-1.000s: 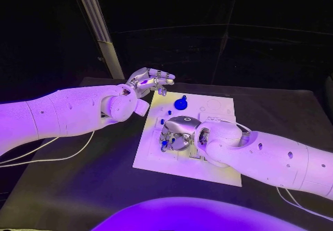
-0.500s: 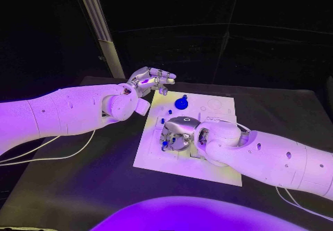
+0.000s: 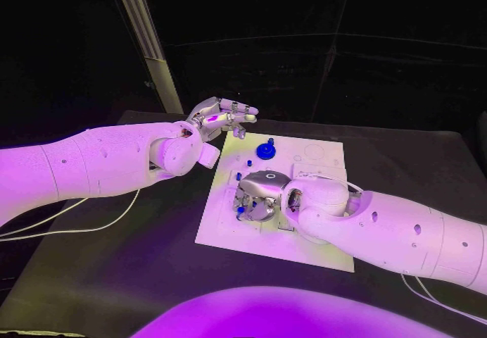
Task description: Assemble the parts on the task board
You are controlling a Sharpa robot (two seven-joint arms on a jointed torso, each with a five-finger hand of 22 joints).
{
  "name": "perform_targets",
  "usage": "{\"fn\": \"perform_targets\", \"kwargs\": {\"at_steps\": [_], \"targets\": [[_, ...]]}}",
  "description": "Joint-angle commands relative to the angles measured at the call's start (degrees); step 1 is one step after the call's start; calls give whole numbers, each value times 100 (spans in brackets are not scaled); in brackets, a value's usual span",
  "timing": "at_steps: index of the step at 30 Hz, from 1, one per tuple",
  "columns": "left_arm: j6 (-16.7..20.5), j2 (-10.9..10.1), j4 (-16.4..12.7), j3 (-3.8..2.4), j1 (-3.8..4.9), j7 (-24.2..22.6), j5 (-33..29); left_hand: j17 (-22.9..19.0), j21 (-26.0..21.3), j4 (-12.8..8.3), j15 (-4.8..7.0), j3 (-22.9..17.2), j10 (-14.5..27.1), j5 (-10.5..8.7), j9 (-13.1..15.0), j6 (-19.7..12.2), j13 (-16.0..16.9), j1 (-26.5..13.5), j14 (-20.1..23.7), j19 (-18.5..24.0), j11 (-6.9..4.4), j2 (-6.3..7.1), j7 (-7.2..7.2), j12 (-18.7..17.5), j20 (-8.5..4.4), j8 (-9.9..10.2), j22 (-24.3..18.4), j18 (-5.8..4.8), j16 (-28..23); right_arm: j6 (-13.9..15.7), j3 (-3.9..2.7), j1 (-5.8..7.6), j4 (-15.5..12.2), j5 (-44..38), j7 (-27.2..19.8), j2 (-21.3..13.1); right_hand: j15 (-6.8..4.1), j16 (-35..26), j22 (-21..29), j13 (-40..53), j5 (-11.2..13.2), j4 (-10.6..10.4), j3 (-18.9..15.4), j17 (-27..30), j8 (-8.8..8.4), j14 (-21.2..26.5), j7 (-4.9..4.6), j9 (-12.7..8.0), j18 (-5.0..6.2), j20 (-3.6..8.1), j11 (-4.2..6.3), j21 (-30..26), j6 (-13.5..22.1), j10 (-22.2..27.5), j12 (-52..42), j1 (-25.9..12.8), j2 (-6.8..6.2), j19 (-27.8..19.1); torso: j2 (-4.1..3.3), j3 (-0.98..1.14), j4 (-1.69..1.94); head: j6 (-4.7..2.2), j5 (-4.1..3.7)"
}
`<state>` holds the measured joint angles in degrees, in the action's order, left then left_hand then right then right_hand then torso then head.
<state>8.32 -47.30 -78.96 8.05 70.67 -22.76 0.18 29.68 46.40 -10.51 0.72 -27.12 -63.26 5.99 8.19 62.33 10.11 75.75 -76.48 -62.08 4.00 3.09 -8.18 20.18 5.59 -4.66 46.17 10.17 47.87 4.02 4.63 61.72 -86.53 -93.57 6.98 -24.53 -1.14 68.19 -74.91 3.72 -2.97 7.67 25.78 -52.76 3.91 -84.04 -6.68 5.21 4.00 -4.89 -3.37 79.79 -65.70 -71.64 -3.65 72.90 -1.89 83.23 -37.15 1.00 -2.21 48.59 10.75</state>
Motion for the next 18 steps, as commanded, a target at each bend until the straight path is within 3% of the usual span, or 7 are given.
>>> {"fn": "perform_targets", "kwargs": {"at_steps": [1,5,10,18], "targets": [[-75,2,-8,-5,11,-8,-19,-8,-29,-34,2,5,33,-32,8,20,9,4,9,-13,12,-26,-20,22,-24,17,2,33,-39,-89,9,-3,-5,-262,51,21,3,-39,-187,-5,-13,27,16,13,-4,-14,-14,-5,-60,-9,-9,-40,-11,49,25,-5,-43,-58,0,0,0,1,0],[-78,2,-8,-5,11,-5,-19,-8,-29,-34,2,5,33,-32,8,20,9,4,9,-13,12,-26,-20,22,-24,17,2,33,-39,-45,17,-7,-13,-317,51,32,35,-53,-153,-13,-8,66,8,46,-33,-1,-46,-19,-52,-34,-51,-71,59,190,30,-69,-134,-85,4,-1,-2,9,0],[-84,0,-9,-5,11,0,-19,-8,-29,-34,2,5,33,-32,8,20,9,4,9,-13,12,-26,-20,22,-24,17,2,33,-39,227,24,-9,-15,-343,37,18,138,-172,67,-19,9,123,-146,242,-48,69,-134,-117,2,-124,-183,-261,452,736,20,-267,-422,-227,5,-1,-4,9,0],[-91,-8,-8,-5,11,11,-19,-8,-29,-34,2,5,33,-32,8,20,9,4,9,-13,12,-26,-20,22,-24,17,2,33,-39,893,26,-16,-133,-317,-146,-85,211,-448,503,-6,9,207,-472,657,-37,237,-77,-149,113,-208,-275,-653,791,1277,-30,-304,-563,-502,4,3,-2,-7,-20]]}}
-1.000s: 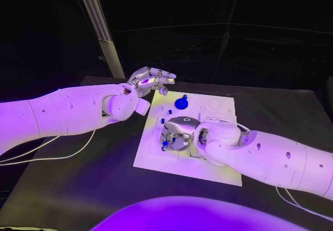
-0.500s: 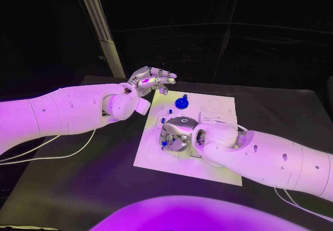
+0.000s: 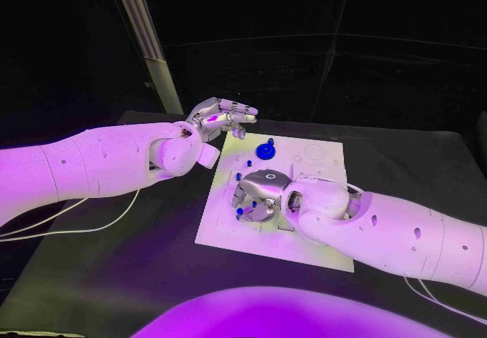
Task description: Assemble the parts on the task board
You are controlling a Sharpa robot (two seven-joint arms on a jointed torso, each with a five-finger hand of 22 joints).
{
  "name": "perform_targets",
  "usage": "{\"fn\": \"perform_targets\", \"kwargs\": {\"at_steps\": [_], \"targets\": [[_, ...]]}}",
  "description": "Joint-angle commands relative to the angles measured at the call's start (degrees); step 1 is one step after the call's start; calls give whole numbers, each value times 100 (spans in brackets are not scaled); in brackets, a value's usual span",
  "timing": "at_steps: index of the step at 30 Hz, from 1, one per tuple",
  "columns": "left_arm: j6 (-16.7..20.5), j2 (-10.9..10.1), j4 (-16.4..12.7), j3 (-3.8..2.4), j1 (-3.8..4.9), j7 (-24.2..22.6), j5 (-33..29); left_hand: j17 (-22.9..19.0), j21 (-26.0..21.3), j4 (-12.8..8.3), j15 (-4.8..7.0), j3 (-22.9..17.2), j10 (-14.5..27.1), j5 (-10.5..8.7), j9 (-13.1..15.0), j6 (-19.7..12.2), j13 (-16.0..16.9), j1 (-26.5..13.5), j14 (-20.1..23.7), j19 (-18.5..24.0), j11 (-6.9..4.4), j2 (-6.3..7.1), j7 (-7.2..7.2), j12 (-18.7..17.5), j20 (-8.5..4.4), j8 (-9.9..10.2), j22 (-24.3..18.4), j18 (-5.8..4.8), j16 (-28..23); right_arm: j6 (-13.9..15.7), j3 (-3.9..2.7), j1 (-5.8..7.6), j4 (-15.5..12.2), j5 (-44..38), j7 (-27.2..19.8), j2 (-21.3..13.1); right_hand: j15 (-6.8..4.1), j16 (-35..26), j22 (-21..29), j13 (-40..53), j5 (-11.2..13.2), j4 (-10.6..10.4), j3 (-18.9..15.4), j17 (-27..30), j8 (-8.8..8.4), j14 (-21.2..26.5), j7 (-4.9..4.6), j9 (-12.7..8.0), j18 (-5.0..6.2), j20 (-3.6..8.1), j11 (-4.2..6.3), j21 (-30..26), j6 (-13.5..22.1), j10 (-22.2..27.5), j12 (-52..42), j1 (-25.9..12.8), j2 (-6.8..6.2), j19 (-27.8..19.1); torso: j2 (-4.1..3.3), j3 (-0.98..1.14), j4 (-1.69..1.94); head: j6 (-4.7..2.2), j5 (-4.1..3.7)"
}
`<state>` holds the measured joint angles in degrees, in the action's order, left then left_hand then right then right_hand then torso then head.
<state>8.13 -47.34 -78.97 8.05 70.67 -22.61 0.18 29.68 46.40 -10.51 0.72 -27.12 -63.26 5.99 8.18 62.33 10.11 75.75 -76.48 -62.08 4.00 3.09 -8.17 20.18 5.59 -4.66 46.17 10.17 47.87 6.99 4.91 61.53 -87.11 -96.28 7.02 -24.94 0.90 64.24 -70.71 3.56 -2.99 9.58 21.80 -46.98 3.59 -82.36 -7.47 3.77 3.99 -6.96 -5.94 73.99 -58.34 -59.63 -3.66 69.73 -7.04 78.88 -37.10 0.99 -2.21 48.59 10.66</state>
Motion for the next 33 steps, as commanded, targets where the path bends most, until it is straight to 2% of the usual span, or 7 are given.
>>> {"fn": "perform_targets", "kwargs": {"at_steps": [1,6,13,20,24,27,33], "targets": [[-74,-5,-7,-5,11,-2,-19,-8,-29,-34,2,5,33,-32,8,20,10,4,9,-13,12,-26,-20,22,-24,17,2,34,-39,689,-2,0,-115,-23,-188,-81,10,-78,118,12,11,22,-104,117,-2,82,3,-3,122,-4,-22,-106,63,95,-40,16,-55,-88,1,4,-2,-7,-12],[-80,-22,-13,-5,11,7,-19,-8,-29,-34,2,5,33,-32,8,20,10,4,9,-13,12,-26,-20,22,-24,17,2,34,-39,1051,-2,-5,-427,219,-364,-426,11,-106,173,27,11,24,-253,161,11,94,0,7,136,-12,-14,-161,62,88,-124,16,-76,-114,7,-1,-5,-23,-30],[-72,-80,-29,-5,10,11,-19,-8,-29,-34,2,5,33,-32,8,20,10,4,9,-13,12,-26,-20,22,-24,17,2,34,-39,1370,-25,63,-1235,1487,-395,-1563,-66,45,-76,91,5,-86,-472,-35,64,-35,-100,36,75,48,96,51,-134,-464,-504,-82,52,73,39,-16,-44,-79,-148],[-68,-120,-40,-3,10,11,-19,-8,-29,-34,2,5,33,-32,8,20,10,4,9,-13,12,-26,-20,22,-24,17,2,34,-39,1462,-47,211,-1829,2898,142,-2633,-345,722,-799,509,1,-349,-682,-1027,98,-289,133,78,-102,287,427,677,-371,-1760,-1290,-471,129,513,90,-32,-142,-147,-320],[-90,-132,-46,-2,9,6,-19,-16,-34,-42,-1,10,50,-37,12,18,22,-12,11,-9,14,-32,-21,32,-22,26,3,34,-44,1388,-48,235,-1971,2998,1044,-3007,-501,916,-1029,1229,11,-619,-910,-1273,189,-323,300,213,-160,455,608,873,-624,-2228,-2187,-737,125,639,111,-36,-185,-177,-384],[-106,-139,-54,-1,9,5,-19,-16,-34,-42,-1,10,50,-37,12,18,22,-12,11,-9,14,-32,-21,32,-22,26,3,34,-44,1221,-47,242,-1968,2905,1617,-3161,-551,1132,-1218,3434,10,-923,-1049,-1575,224,-348,405,437,-207,545,662,1029,-729,-2205,-4245,-733,94,730,118,-41,-200,-192,-427],[-124,-143,-52,1,7,4,-19,-16,-34,-42,-1,10,50,-37,12,18,22,-12,11,-9,14,-32,-21,32,-22,26,3,34,-44,923,-41,232,-1889,2641,2354,-3137,-590,1414,-1463,5732,2,-1796,-1223,-1996,231,-376,410,973,-268,559,677,1224,-694,-2041,-6241,-676,-228,847,117,-31,-194,-186,-468]]}}
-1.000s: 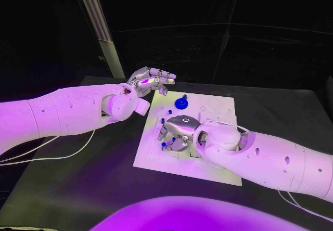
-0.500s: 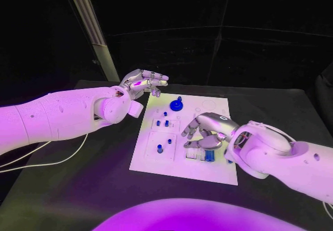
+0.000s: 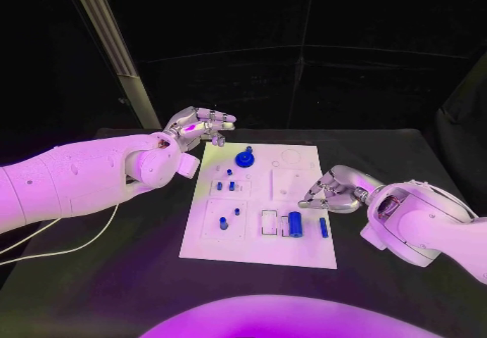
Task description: Assemble the parts on the task board
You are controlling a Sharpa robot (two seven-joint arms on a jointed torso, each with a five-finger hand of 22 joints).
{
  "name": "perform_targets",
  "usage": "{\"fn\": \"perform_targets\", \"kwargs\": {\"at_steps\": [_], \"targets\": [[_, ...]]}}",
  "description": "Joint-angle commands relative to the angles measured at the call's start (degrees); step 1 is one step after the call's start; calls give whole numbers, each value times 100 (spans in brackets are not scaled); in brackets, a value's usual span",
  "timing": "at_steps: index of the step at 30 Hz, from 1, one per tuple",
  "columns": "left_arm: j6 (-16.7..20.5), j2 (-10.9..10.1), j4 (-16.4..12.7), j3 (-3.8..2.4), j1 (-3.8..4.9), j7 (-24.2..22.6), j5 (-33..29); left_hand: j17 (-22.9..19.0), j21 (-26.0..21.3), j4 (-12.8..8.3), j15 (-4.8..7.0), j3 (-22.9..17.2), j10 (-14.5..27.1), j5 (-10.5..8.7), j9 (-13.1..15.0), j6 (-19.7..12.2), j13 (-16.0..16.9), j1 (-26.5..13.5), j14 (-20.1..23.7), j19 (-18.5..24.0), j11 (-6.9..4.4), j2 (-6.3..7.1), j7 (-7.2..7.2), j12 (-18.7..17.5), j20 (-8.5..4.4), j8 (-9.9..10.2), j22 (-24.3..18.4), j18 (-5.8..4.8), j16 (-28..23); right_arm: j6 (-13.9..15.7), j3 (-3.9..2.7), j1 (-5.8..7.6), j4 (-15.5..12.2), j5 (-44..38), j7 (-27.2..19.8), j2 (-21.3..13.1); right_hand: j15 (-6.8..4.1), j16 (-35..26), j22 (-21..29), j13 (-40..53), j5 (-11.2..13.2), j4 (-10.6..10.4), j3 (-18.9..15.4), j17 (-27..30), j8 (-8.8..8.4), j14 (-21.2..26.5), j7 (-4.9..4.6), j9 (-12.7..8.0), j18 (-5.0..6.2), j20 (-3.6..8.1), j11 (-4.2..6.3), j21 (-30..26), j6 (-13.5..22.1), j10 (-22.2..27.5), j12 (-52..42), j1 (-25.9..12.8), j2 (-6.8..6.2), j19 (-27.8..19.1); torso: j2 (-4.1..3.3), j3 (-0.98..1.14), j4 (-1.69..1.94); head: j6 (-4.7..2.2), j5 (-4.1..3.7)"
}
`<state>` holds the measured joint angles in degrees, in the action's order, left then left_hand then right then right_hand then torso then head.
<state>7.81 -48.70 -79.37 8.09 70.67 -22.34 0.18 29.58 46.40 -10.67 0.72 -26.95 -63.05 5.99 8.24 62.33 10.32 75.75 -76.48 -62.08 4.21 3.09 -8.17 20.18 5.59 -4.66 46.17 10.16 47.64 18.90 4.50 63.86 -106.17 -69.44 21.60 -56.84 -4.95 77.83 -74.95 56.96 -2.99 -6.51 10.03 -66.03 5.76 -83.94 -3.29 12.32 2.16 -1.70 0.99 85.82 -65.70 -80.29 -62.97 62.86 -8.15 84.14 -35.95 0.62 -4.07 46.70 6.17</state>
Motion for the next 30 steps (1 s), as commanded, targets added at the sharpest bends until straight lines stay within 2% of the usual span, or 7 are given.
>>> {"fn": "perform_targets", "kwargs": {"at_steps": [1,6,10,18,21,30], "targets": [[-93,-8,-11,-2,8,-23,-19,-5,-34,-26,-1,-6,29,-37,5,18,1,-12,11,-9,-7,-31,-20,32,-22,26,3,34,-21,-300,1,-12,31,-91,983,83,-5,82,-1059,515,2,-288,-70,-139,14,-224,-14,169,-91,21,-13,56,49,6,-407,-11,-144,331,0,7,-9,1,-19],[-101,-11,-17,-1,7,-24,-19,-6,-35,-29,-1,-5,30,-38,6,18,2,-13,11,-8,-8,-29,-19,33,-21,27,3,34,-21,-437,5,-90,99,-312,1304,245,18,192,-1129,914,-5,-741,-193,-326,-18,-248,-33,433,-108,13,-14,111,139,-36,-699,60,-288,367,-3,-3,-4,11,-49],[-103,-15,-19,0,7,-23,-19,-6,-35,-29,-1,-5,30,-38,6,18,2,-13,11,-8,-8,-29,-19,33,-21,27,3,34,-21,-515,6,-157,189,-450,1480,378,27,248,-1167,1085,-9,-985,-384,-423,-39,-259,-38,596,-118,4,-28,140,190,-56,-810,141,-333,387,-1,-5,-7,15,-66],[-114,-13,-17,0,6,-26,-19,-6,-35,-29,-1,-5,30,-38,6,18,2,-13,11,-8,-8,-29,-19,33,-21,27,3,34,-21,-572,8,-272,332,-538,1635,611,27,294,-1193,1150,-2,-1018,-456,-511,-50,-273,-44,653,-125,0,-32,161,212,-67,-852,135,-341,402,-5,4,-10,32,-53],[-118,-11,-16,0,6,-28,-19,-6,-35,-29,-1,-5,30,-38,6,18,2,-13,11,-8,-8,-29,-19,33,-21,27,3,34,-21,-616,9,-295,368,-543,1676,672,28,338,-1231,1235,-2,-1022,-479,-595,-53,-288,-44,678,-136,-2,-32,192,218,-99,-922,129,-334,424,-1,1,0,36,-62],[-120,-13,-16,1,5,-27,-19,-8,-37,-29,-2,-3,33,-40,7,19,6,-20,13,-6,-7,-32,-19,37,-21,28,3,34,-23,-754,10,-382,442,-547,1744,839,28,424,-1297,1416,-3,-1019,-514,-755,-48,-317,-40,753,-155,-4,-30,246,212,-168,-1071,142,-314,462,-1,-1,-14,61,-63]]}}
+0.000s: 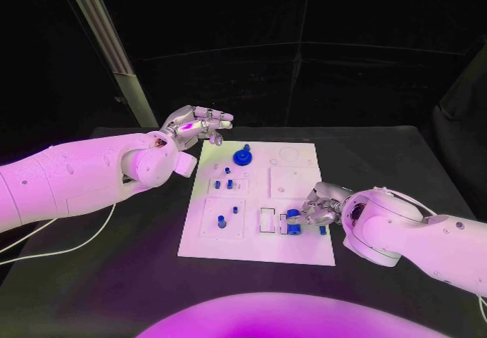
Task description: Assemble the parts on the task board
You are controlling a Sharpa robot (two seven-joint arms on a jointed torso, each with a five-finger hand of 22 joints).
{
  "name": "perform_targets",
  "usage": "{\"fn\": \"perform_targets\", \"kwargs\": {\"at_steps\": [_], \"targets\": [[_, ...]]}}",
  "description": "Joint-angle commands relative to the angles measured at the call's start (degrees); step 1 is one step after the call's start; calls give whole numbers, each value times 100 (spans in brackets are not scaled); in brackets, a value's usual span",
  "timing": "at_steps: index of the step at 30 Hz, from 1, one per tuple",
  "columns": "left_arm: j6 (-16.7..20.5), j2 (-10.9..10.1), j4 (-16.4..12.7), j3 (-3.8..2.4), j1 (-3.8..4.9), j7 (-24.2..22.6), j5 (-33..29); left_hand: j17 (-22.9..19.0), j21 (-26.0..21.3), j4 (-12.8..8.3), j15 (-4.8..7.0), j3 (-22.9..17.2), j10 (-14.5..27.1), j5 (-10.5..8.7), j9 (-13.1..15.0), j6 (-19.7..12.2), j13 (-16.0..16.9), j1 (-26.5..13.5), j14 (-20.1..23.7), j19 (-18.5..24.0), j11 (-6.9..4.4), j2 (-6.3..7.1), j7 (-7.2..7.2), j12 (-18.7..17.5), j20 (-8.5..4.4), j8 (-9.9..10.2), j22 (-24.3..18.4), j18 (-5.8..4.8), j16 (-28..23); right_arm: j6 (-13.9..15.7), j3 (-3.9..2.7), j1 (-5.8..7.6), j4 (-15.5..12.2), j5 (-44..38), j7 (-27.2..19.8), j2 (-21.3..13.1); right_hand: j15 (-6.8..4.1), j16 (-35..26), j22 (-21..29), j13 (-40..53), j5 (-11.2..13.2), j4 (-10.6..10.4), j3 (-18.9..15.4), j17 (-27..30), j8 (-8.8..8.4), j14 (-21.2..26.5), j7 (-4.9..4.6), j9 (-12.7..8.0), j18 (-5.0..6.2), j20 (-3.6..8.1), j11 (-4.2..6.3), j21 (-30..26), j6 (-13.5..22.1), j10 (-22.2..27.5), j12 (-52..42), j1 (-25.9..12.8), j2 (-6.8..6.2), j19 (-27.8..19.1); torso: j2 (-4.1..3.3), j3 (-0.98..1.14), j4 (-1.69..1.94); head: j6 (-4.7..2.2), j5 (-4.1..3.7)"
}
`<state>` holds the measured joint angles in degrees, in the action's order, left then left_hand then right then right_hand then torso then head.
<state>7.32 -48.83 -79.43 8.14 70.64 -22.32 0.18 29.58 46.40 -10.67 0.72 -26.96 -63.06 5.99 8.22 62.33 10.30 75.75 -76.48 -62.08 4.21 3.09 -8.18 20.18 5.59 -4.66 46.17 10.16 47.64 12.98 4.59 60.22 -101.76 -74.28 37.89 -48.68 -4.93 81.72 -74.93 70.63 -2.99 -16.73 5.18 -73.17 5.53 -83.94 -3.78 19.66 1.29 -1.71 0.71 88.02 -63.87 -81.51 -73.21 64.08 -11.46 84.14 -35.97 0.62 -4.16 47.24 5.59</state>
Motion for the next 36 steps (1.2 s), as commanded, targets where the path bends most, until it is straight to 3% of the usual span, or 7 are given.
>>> {"fn": "perform_targets", "kwargs": {"at_steps": [1,7,13,15,20,25,36], "targets": [[-74,1,-10,-4,8,-29,-19,-9,-37,-29,-2,-3,34,-40,9,19,8,-20,13,-6,-7,-32,-18,37,-21,28,3,34,-23,-184,1,-40,7,-71,130,41,27,71,-1322,126,-3,5,-37,-110,-25,-329,11,47,-74,-3,0,46,28,-76,-113,36,20,476,3,-2,-2,9,-17],[-72,-5,-12,-4,8,-28,-19,-9,-37,-29,-2,-3,34,-40,9,19,8,-20,13,-6,-7,-32,-18,37,-21,28,3,34,-23,-283,2,-76,57,-182,203,88,25,148,-1373,286,-7,55,-13,-248,-18,-345,18,186,-89,-2,5,87,11,-118,-239,276,51,505,3,-1,6,13,-22],[-72,-12,-17,-4,8,-28,-19,-9,-37,-29,-2,-3,34,-40,9,19,8,-20,13,-6,-7,-32,-18,37,-21,28,3,34,-23,-274,3,-91,98,-348,290,116,24,179,-1396,364,-35,200,78,-305,-11,-346,21,321,-95,-1,8,106,-15,-126,-287,609,188,518,3,0,12,12,-15],[-70,-14,-17,-4,8,-29,-19,-9,-37,-29,-2,-3,34,-40,9,19,8,-20,13,-6,-7,-32,-18,37,-21,28,3,34,-23,-212,3,-94,95,-372,300,111,23,183,-1401,388,-215,245,97,-312,-10,-345,20,367,-97,-1,8,109,-22,-130,-300,660,238,520,3,1,8,13,-12],[-69,-18,-20,-4,8,-30,-19,-9,-37,-29,-2,-3,34,-40,9,19,8,-20,13,-6,-7,-32,-18,37,-21,28,3,34,-23,88,3,-98,22,-341,244,44,19,190,-1418,459,-547,307,106,-329,-6,-343,30,474,-102,2,16,124,-55,-156,-347,671,340,530,3,3,-3,4,-8],[-67,-21,-19,-4,8,-31,-19,-9,-37,-29,-2,-3,34,-40,9,19,8,-20,13,-6,-7,-32,-18,37,-21,28,3,34,-23,584,1,-99,-198,84,24,-141,12,186,-1425,511,-1064,342,106,-323,-30,-339,39,571,-103,8,26,129,-58,-173,-371,637,395,534,8,4,0,0,-14],[-72,-18,-19,-4,8,-31,-19,-9,-37,-29,-2,-3,34,-40,9,19,8,-20,13,-6,-7,-32,-18,37,-21,28,3,34,-23,1270,-4,-96,-539,788,-388,-339,3,195,-1457,600,-1558,319,95,-350,-70,-343,51,682,-113,16,38,156,-74,-214,-426,541,379,554,1,1,9,-20,-27]]}}
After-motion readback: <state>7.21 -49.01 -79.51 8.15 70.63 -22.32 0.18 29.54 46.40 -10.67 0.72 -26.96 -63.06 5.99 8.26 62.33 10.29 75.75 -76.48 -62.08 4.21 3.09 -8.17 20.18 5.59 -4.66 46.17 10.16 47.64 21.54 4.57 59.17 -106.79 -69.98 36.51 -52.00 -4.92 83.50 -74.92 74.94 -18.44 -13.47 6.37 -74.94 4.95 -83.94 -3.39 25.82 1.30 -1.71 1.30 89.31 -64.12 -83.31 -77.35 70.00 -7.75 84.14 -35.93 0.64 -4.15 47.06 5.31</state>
